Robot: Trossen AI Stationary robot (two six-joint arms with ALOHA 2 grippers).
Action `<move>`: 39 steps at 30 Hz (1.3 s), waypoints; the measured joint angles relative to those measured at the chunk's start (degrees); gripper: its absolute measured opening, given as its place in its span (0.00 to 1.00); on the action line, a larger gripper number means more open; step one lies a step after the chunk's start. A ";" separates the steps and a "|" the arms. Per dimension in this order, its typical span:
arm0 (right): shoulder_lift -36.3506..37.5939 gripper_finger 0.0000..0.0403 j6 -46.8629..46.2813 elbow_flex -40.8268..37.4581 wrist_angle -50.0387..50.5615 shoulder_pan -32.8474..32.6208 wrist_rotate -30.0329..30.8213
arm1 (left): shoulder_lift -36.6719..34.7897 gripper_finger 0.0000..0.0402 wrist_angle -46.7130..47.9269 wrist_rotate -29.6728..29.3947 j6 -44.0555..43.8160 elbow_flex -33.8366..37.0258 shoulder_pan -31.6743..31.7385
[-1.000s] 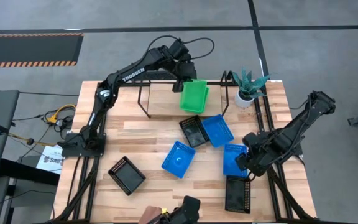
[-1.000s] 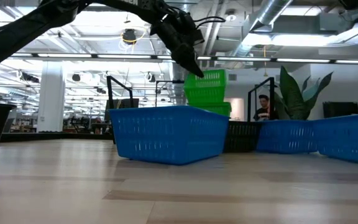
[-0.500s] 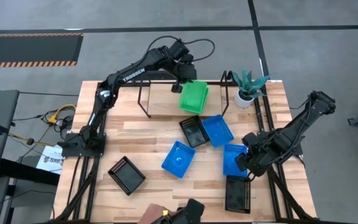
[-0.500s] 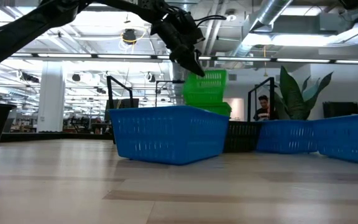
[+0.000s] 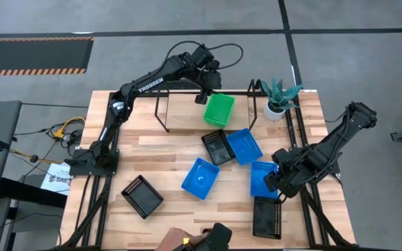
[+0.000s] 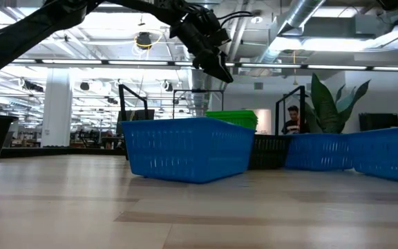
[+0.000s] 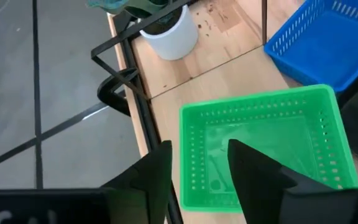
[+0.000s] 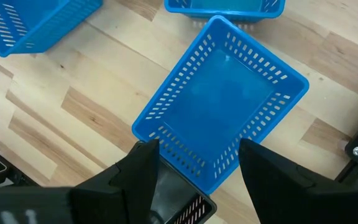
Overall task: Stack baskets on shelf by color
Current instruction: Stack the green bin on top of the other green bin on the shelf
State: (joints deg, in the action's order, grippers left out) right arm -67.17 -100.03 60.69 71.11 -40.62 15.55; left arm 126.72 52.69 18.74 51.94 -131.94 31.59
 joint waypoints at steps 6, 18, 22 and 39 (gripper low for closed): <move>0.01 0.61 0.00 0.00 0.00 0.00 -0.02 | -0.02 0.36 -3.45 -11.31 -9.97 0.00 0.08; 0.01 0.61 -0.38 0.00 0.28 0.00 0.00 | -0.52 0.02 17.71 -10.47 -34.54 2.89 6.24; 0.01 0.61 -0.42 0.00 0.42 0.00 0.02 | -0.50 0.00 16.66 -11.78 -34.64 8.67 3.68; 0.00 0.61 -0.42 0.00 0.35 -0.17 0.04 | 0.09 0.00 -0.46 -12.55 -37.85 18.84 -8.71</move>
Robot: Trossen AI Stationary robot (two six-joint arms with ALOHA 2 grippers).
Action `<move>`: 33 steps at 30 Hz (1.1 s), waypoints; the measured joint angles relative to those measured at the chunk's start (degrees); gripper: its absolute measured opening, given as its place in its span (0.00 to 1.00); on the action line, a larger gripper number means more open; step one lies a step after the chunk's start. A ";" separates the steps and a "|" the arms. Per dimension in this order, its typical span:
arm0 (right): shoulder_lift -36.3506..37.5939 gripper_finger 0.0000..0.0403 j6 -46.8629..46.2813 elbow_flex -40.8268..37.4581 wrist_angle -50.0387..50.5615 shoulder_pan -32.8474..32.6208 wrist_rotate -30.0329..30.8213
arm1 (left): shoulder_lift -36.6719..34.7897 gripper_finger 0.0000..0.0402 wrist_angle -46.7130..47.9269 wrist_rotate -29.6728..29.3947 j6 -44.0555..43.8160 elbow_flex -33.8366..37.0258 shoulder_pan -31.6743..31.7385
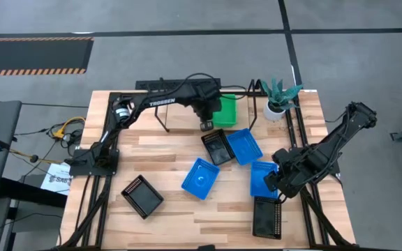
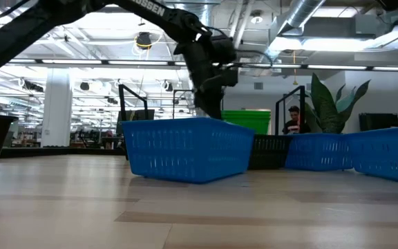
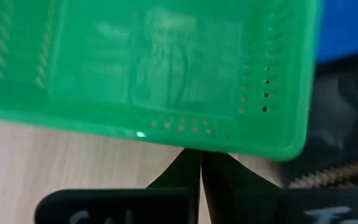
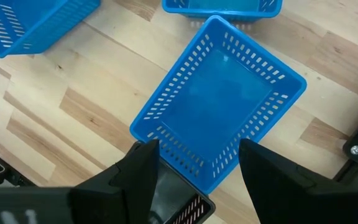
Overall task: Stack baskets on shelf by color
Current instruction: Stack the green bin on top of the other green bin on the shelf
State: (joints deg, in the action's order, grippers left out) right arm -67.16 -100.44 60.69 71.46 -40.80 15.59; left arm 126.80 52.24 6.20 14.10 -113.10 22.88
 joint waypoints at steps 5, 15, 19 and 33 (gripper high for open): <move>0.00 0.61 0.00 0.00 -0.35 0.00 -0.01 | -0.02 0.00 -3.97 -0.05 -0.55 -0.02 -0.15; 0.00 0.61 0.71 0.00 -0.18 0.00 -0.01 | -1.11 0.00 4.57 2.21 -5.29 -2.13 1.65; -0.01 0.61 1.94 -0.02 0.13 0.00 0.46 | -2.77 0.00 5.58 -0.76 -6.25 -2.86 1.72; -0.03 0.61 2.70 -0.02 -0.26 0.00 1.95 | 1.27 0.00 -9.88 -5.15 -6.64 -2.86 4.33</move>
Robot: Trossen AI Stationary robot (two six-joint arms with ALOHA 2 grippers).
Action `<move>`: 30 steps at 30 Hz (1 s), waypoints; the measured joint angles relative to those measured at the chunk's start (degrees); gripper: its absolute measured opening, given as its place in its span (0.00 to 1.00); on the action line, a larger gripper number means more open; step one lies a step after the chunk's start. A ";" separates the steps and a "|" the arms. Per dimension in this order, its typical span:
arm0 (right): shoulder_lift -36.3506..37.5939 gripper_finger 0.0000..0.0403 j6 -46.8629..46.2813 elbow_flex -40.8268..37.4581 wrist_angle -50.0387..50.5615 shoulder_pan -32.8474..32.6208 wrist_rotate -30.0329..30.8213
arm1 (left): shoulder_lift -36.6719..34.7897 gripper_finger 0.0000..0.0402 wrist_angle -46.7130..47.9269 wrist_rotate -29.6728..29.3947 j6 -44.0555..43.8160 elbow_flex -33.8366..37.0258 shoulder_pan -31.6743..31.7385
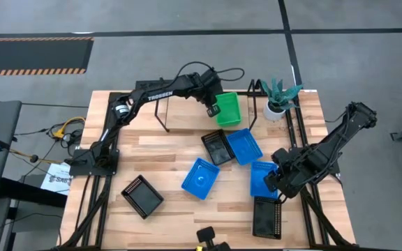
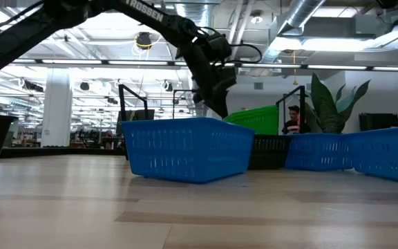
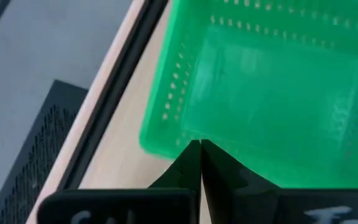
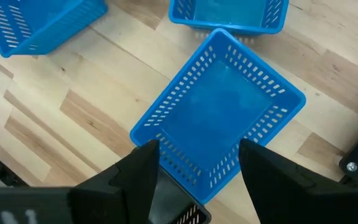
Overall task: Stack baskets on shelf by color
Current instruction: Stack the green bin on top of the other green bin on the shelf
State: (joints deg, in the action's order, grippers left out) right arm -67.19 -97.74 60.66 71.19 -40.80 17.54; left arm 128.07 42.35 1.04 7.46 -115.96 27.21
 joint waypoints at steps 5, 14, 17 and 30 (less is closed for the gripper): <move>0.02 0.61 -0.18 0.00 -0.73 -0.04 -0.02 | 0.42 0.00 -6.27 0.01 -0.19 0.07 -0.01; 0.02 0.61 -0.78 0.00 -0.71 -0.04 0.02 | -1.03 0.00 6.15 -5.32 -1.15 -7.44 -0.30; 0.02 0.61 -0.78 0.00 -0.44 -0.04 0.27 | -0.57 0.00 13.74 -3.46 -3.39 -7.37 0.85; 0.03 0.61 -1.33 0.00 0.38 -0.04 0.63 | -0.40 0.00 -0.88 7.61 -7.19 4.67 2.11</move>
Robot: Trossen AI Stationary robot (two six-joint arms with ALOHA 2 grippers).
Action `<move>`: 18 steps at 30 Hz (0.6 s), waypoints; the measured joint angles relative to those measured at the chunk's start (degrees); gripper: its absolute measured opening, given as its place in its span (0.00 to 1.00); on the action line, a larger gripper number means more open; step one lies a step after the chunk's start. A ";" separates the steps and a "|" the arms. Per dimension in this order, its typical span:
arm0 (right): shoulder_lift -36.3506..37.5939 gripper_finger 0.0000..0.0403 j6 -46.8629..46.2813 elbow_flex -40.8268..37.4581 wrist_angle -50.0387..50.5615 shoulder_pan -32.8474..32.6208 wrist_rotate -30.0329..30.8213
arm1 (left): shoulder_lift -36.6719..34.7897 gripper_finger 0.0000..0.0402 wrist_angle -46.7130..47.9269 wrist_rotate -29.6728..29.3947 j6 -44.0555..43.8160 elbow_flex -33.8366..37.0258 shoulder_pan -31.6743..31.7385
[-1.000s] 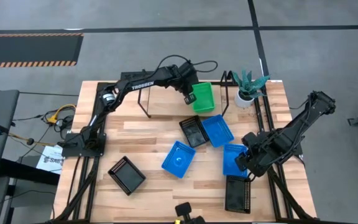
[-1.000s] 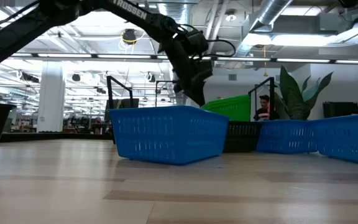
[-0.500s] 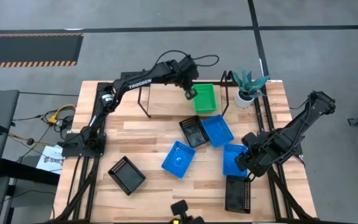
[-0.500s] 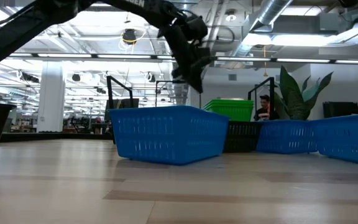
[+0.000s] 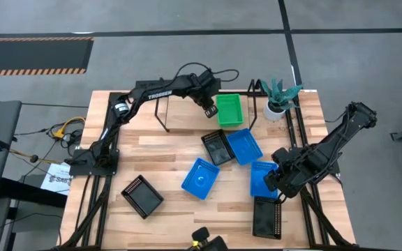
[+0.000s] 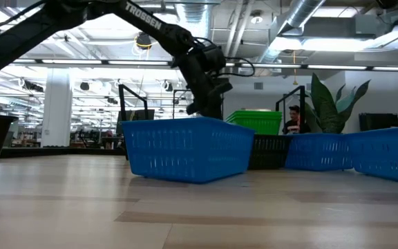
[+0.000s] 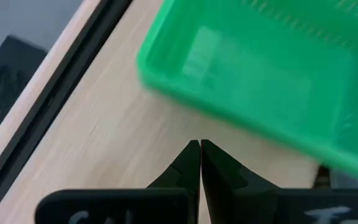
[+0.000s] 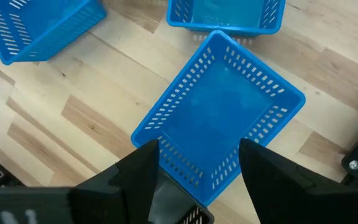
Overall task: Stack baskets on shelf by color
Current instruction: Stack the green bin on top of the other green bin on the shelf
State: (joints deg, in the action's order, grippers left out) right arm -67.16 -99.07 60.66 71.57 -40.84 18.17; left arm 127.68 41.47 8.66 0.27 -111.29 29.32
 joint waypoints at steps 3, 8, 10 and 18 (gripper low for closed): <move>-0.01 0.61 0.07 0.00 0.02 0.00 0.00 | 0.00 0.00 -2.55 0.34 0.37 0.18 -0.61; -0.01 0.61 0.07 0.00 0.02 0.00 0.00 | -0.02 0.00 -7.92 1.71 -0.90 0.18 -1.48; -0.01 0.61 0.07 0.00 0.01 0.00 0.00 | -0.02 0.00 -8.13 1.40 -0.96 0.18 -1.68; -0.01 0.61 -0.06 0.00 -0.49 0.00 -0.02 | -1.03 0.00 -1.49 3.59 -2.47 0.18 -0.74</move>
State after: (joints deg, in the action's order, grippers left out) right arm -67.18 -99.13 60.66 71.08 -40.84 18.16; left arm 126.65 39.98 12.24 -2.20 -111.11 28.59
